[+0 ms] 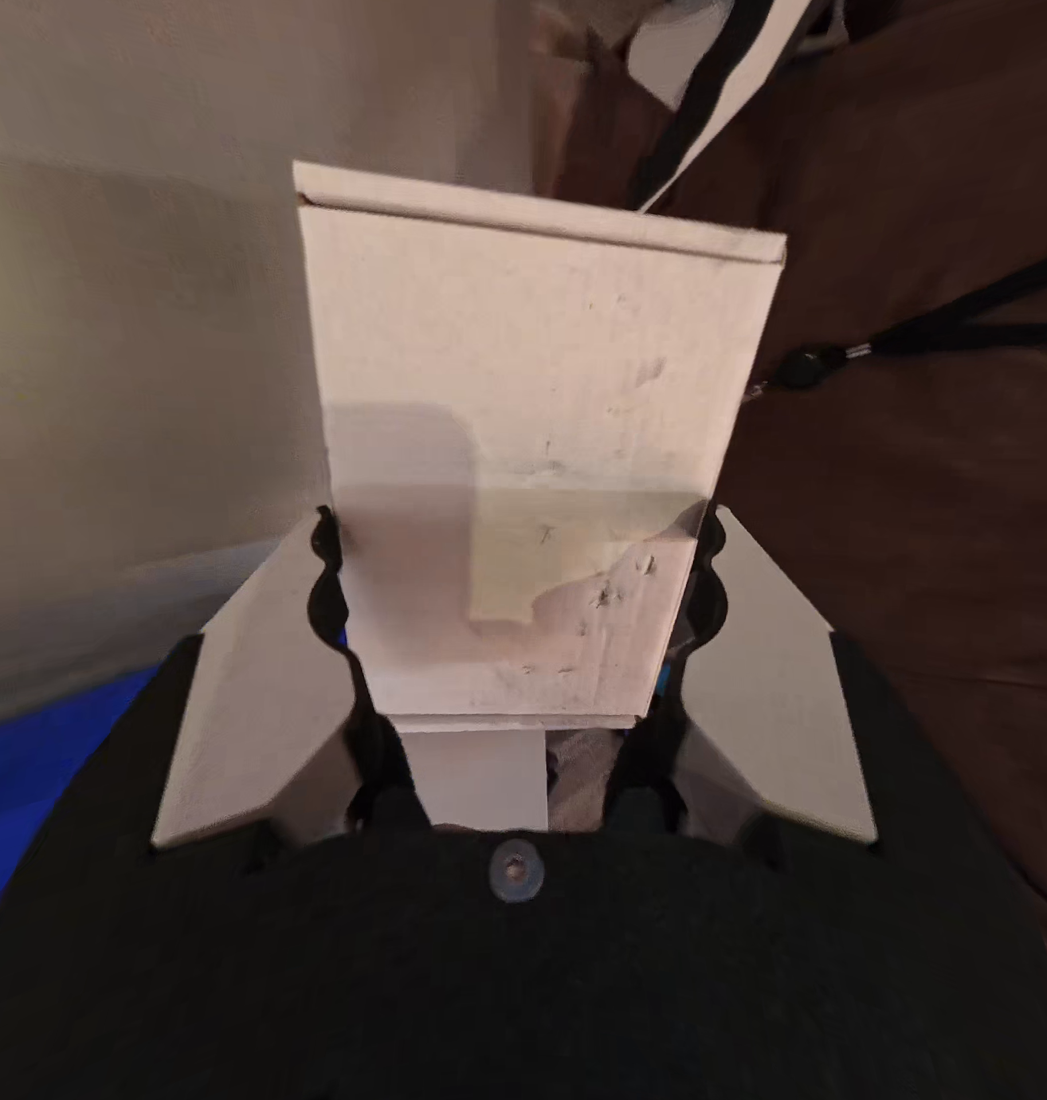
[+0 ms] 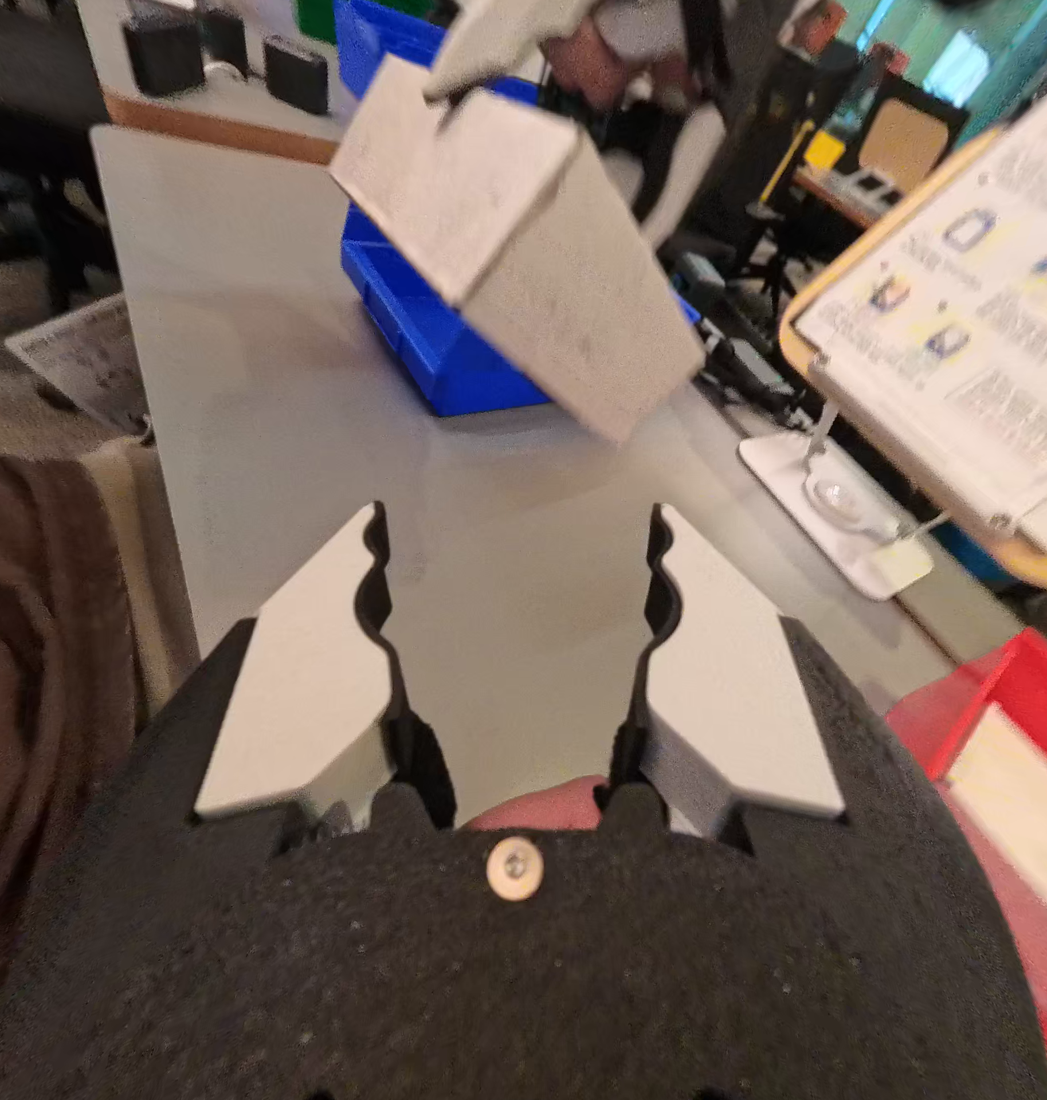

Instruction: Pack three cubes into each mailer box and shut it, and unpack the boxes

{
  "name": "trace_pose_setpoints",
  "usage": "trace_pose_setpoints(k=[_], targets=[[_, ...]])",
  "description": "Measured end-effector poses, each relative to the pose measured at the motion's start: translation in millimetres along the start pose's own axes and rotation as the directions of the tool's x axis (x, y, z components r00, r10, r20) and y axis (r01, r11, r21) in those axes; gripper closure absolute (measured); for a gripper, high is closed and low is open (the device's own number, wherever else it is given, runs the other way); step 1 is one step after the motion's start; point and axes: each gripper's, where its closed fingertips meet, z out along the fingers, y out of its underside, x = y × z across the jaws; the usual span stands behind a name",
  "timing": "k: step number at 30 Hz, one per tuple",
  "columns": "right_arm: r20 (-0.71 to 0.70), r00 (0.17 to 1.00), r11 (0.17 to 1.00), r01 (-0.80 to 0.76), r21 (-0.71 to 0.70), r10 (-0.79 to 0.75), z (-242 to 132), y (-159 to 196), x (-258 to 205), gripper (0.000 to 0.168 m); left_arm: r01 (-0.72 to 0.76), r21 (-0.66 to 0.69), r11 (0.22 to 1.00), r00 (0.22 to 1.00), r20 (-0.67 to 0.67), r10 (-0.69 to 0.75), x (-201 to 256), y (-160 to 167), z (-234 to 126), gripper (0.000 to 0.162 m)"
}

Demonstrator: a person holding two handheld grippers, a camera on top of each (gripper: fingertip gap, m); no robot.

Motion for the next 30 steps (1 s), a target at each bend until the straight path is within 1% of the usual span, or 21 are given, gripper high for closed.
trace_pose_setpoints(k=[3, 4, 5, 7, 8, 10, 11, 13, 14, 15, 16, 18, 20, 21, 23, 24, 26, 27, 30], targets=[[0.036, 0.99, 0.991, 0.135, 0.018, -0.135, 2, -10, -11, 0.08, -0.043, -0.07, 0.997, 0.991, -0.133, 0.033, 16, -26, 36, 0.046], [0.038, 0.986, 0.987, 0.161, 0.022, -0.161, 4, -10, -15, 0.077, -0.051, -0.086, 0.995, 0.983, -0.181, 0.034, 21, -32, 48, 0.046], [0.009, 0.981, 0.98, 0.195, 0.025, -0.196, 5, -7, -17, 0.072, -0.061, -0.118, 0.991, 0.976, -0.214, 0.035, 23, -35, 59, 0.046], [-0.056, 0.955, 0.956, 0.293, 0.015, -0.291, 5, 0, -18, 0.087, -0.072, -0.172, 0.982, 0.964, -0.263, 0.025, 25, -38, 80, 0.046], [-0.055, 0.944, 0.945, 0.326, 0.014, -0.325, 4, 5, -22, 0.085, -0.085, -0.2, 0.976, 0.96, -0.279, 0.026, 24, -37, 88, 0.046], [-0.002, 0.936, 0.936, 0.352, -0.014, -0.352, 5, 19, -33, 0.095, -0.103, -0.229, 0.968, 0.958, -0.284, 0.035, 19, -39, 101, 0.046], [0.002, 0.934, 0.933, 0.358, -0.034, -0.358, 7, 27, -33, 0.096, -0.103, -0.234, 0.967, 0.961, -0.275, 0.036, 14, -41, 105, 0.046], [0.006, 0.936, 0.932, 0.351, -0.088, -0.352, 11, 44, -27, 0.097, -0.068, -0.22, 0.973, 0.971, -0.238, 0.014, 0, -45, 110, 0.046], [0.022, 0.945, 0.94, 0.327, -0.096, -0.326, 14, 51, -25, 0.098, -0.054, -0.194, 0.98, 0.976, -0.215, 0.011, -7, -49, 110, 0.048], [0.053, 0.962, 0.957, 0.271, -0.108, -0.266, 16, 59, -23, 0.098, -0.06, -0.161, 0.985, 0.985, -0.171, 0.032, -16, -53, 108, 0.055], [0.073, 0.978, 0.973, 0.201, -0.111, -0.194, 19, 65, -19, 0.099, -0.063, -0.127, 0.99, 0.993, -0.108, 0.049, -27, -57, 104, 0.065], [0.065, 0.995, 0.993, 0.078, -0.084, -0.072, 22, 70, -2, 0.1, -0.081, -0.063, 0.995, 0.995, 0.045, 0.083, -47, -64, 93, 0.051], [0.065, 0.997, 0.995, -0.034, -0.091, 0.04, 27, 75, 15, 0.1, -0.165, -0.03, 0.986, 0.966, 0.199, 0.167, -56, -67, 84, 0.051], [0.071, 0.993, 0.992, -0.091, -0.083, 0.097, 28, 76, 21, 0.101, -0.211, -0.039, 0.977, 0.942, 0.26, 0.214, -56, -67, 84, 0.049], [0.084, 0.979, 0.98, -0.177, -0.095, 0.185, 33, 81, 27, 0.101, -0.275, -0.084, 0.958, 0.893, 0.347, 0.287, -55, -62, 88, 0.052], [0.094, 0.975, 0.976, -0.193, -0.102, 0.203, 35, 84, 27, 0.101, -0.296, -0.113, 0.949, 0.863, 0.393, 0.316, -58, -60, 90, 0.057], [0.11, 0.97, 0.972, -0.207, -0.108, 0.218, 38, 89, 24, 0.101, -0.32, -0.166, 0.933, 0.807, 0.468, 0.36, -68, -56, 92, 0.078], [0.12, 0.968, 0.971, -0.207, -0.115, 0.221, 40, 92, 22, 0.101, -0.326, -0.173, 0.93, 0.793, 0.486, 0.368, -72, -56, 93, 0.099], [0.125, 0.972, 0.971, -0.177, -0.157, 0.198, 47, 109, 17, 0.102, -0.324, -0.144, 0.935, 0.798, 0.489, 0.352, -75, -57, 96, 0.102]])
